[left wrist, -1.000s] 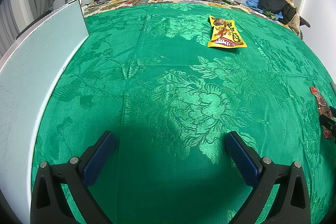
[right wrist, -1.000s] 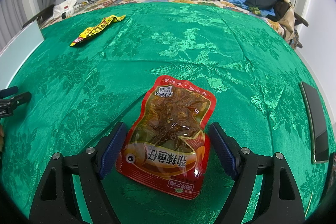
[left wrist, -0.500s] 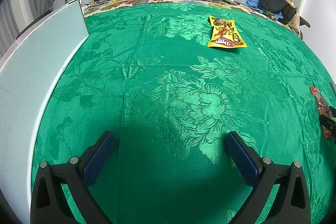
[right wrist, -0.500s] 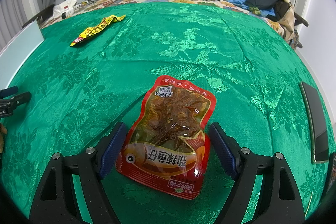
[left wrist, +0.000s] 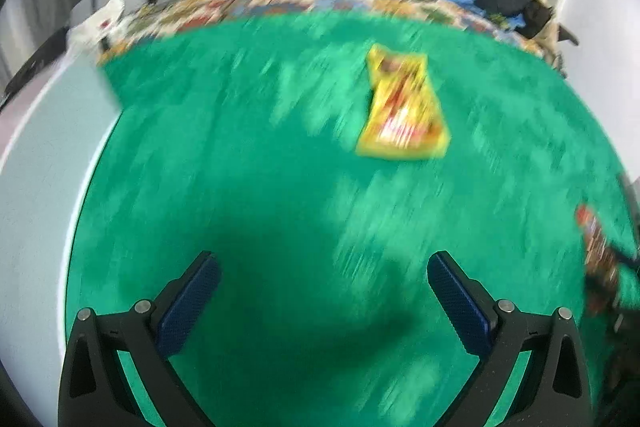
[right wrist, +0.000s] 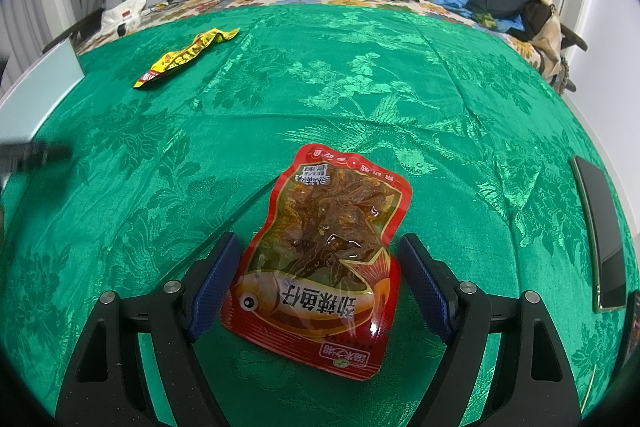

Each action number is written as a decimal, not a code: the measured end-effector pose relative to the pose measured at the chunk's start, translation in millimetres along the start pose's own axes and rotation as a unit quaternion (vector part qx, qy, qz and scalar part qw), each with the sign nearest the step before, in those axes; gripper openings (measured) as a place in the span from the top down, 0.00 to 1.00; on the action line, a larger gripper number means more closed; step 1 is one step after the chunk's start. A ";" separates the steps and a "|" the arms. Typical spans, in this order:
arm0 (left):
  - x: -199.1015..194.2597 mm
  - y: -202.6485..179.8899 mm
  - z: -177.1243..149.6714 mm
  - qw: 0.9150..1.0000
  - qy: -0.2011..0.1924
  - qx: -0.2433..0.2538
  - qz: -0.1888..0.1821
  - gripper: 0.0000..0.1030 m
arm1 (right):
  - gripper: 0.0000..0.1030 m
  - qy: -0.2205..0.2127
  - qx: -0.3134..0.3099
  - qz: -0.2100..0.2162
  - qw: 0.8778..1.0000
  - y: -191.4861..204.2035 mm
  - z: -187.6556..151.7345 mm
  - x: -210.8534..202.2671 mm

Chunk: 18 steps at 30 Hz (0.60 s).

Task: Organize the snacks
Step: 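Grasp the yellow cartoon strip packet with the left tool while right holds red pouch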

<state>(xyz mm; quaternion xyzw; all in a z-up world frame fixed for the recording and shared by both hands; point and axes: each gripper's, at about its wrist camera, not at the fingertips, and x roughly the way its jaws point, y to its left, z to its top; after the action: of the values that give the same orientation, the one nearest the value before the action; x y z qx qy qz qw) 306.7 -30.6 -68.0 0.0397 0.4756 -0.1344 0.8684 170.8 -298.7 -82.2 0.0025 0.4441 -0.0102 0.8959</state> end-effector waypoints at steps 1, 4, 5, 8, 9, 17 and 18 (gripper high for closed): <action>5.2 -7.3 16.5 1.000 -0.001 0.005 -0.007 0.01 | 0.19 0.000 0.000 0.000 1.000 0.0 0.0 -0.1; 30.4 -33.9 61.4 0.999 0.020 0.013 -0.027 0.01 | 0.19 0.000 0.000 0.000 1.000 -0.1 0.2 -0.4; 37.2 -39.9 71.3 0.999 0.025 0.014 -0.028 0.02 | 0.19 0.000 0.000 0.000 1.000 -0.2 0.4 -0.8; 66.6 -58.5 100.9 0.999 0.040 0.019 -0.006 0.05 | 0.19 0.000 0.000 0.000 1.000 -0.2 0.4 -0.8; 74.7 -61.0 106.3 0.999 0.049 0.017 0.000 0.11 | 0.19 0.000 0.000 0.000 1.000 -0.1 0.1 -0.4; 60.2 -64.4 69.5 0.998 0.042 0.044 -0.004 0.44 | 0.19 0.000 0.000 0.000 1.000 0.2 0.0 0.3; 51.6 -59.4 57.3 0.998 0.043 0.040 -0.008 0.44 | 0.19 0.000 0.000 0.000 1.000 0.4 0.4 0.9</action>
<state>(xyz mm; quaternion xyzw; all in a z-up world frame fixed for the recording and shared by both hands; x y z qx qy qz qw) 363.7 -109.0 -76.4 0.0762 0.5074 -0.1587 0.8435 171.8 -298.3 -82.7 0.0029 0.4444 -0.0100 0.8957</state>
